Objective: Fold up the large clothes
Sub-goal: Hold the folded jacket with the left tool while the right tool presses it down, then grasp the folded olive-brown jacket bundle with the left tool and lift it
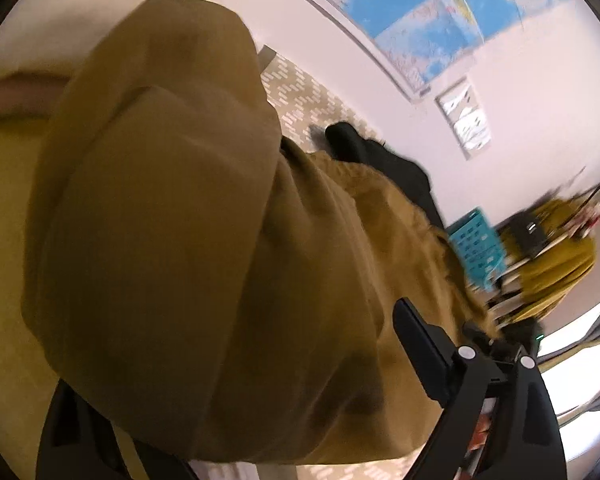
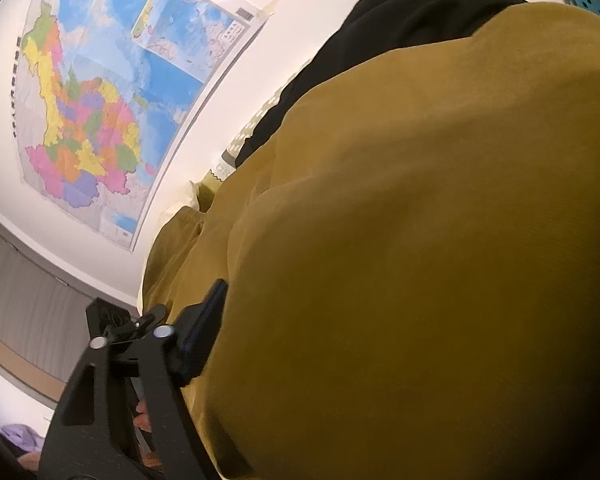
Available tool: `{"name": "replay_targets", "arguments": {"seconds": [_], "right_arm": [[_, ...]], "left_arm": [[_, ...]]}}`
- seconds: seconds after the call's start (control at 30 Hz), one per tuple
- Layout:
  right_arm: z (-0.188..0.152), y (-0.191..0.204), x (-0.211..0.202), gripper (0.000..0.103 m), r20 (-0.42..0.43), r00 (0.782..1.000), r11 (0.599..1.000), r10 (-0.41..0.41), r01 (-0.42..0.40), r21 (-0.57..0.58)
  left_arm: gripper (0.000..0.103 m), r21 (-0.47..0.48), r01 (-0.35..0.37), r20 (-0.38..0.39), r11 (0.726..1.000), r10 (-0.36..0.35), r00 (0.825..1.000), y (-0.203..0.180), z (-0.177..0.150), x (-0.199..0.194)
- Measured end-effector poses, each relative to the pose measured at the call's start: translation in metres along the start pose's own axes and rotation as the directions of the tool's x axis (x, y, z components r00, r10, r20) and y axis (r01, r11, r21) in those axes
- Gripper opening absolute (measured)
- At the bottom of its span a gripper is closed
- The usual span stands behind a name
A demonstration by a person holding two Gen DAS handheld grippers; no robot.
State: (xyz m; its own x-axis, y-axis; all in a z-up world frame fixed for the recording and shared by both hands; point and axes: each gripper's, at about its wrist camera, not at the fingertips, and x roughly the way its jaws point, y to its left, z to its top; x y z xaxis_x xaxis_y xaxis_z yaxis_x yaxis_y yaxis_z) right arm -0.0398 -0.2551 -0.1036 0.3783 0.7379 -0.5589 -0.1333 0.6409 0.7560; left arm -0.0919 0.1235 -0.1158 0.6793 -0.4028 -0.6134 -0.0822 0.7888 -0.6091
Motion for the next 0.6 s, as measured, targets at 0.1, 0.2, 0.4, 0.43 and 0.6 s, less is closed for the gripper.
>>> {"name": "replay_targets", "arguments": {"seconds": [0.1, 0.2, 0.4, 0.43, 0.6], "right_arm": [[0.002, -0.001, 0.001, 0.036, 0.005, 1.0, 1.0, -0.013, 0.013, -0.021], [0.007, 0.01, -0.006, 0.025, 0.022, 1.0, 0.998, 0.005, -0.003, -0.055], [0.027, 0.064, -0.034, 0.021, 0.084, 0.995, 0.981, 0.058, -0.041, -0.192], [0.032, 0.074, -0.04, 0.021, 0.093, 0.993, 0.975, 0.068, -0.047, -0.217], [0.059, 0.123, -0.057, 0.02, 0.139, 0.981, 0.945, 0.133, -0.084, -0.315]], "left_arm": [[0.064, 0.016, -0.004, -0.018, 1.0, 0.004, 1.0, 0.0, 0.001, -0.002], [0.051, 0.06, -0.024, -0.022, 0.998, 0.025, 0.999, -0.009, 0.005, -0.01], [0.043, 0.15, 0.018, 0.014, 0.988, -0.02, 1.0, -0.035, 0.028, -0.039], [0.043, 0.167, 0.031, 0.026, 0.985, -0.035, 0.999, -0.041, 0.034, -0.046], [0.042, 0.248, 0.047, 0.111, 0.968, -0.077, 0.991, -0.07, 0.068, -0.086]]}}
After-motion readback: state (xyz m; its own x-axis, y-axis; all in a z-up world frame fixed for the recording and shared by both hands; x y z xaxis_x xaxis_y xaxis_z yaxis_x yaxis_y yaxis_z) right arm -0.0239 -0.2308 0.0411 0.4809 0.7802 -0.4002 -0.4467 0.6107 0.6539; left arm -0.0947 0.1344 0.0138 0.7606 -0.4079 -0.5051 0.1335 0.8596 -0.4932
